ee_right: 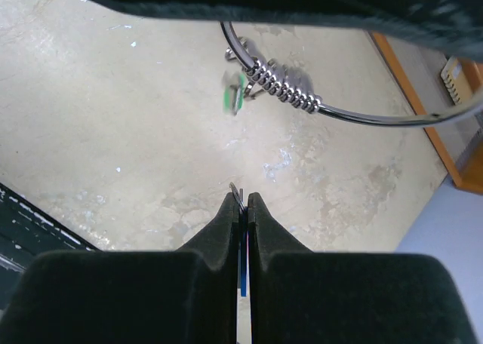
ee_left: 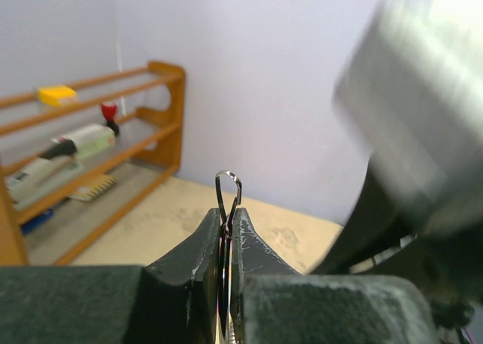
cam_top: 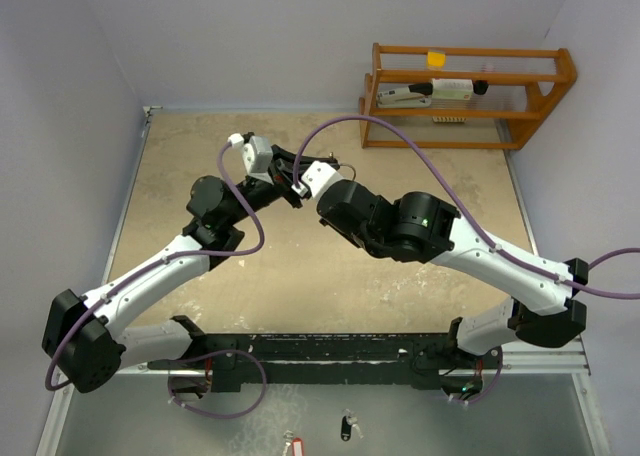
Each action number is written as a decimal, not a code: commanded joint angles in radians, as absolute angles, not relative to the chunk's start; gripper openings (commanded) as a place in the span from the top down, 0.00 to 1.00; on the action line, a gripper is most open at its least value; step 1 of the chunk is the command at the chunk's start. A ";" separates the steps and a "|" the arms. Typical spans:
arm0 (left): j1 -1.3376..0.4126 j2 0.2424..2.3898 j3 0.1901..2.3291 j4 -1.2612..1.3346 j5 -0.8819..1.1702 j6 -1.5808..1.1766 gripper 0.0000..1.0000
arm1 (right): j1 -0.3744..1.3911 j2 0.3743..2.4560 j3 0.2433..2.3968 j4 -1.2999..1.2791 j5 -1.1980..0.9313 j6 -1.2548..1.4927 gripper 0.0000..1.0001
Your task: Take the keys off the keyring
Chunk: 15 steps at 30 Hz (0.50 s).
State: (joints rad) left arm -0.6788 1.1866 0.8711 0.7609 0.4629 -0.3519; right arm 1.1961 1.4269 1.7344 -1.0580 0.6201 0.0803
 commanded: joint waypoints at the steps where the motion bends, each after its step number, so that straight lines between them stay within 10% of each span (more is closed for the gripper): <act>1: -0.678 1.134 0.904 0.808 0.411 -0.345 1.00 | 1.199 1.405 1.737 -1.032 0.640 0.083 1.00; 15: -0.678 1.162 0.920 0.547 0.182 -0.175 1.00 | 1.197 1.137 1.563 -0.735 0.880 0.104 1.00</act>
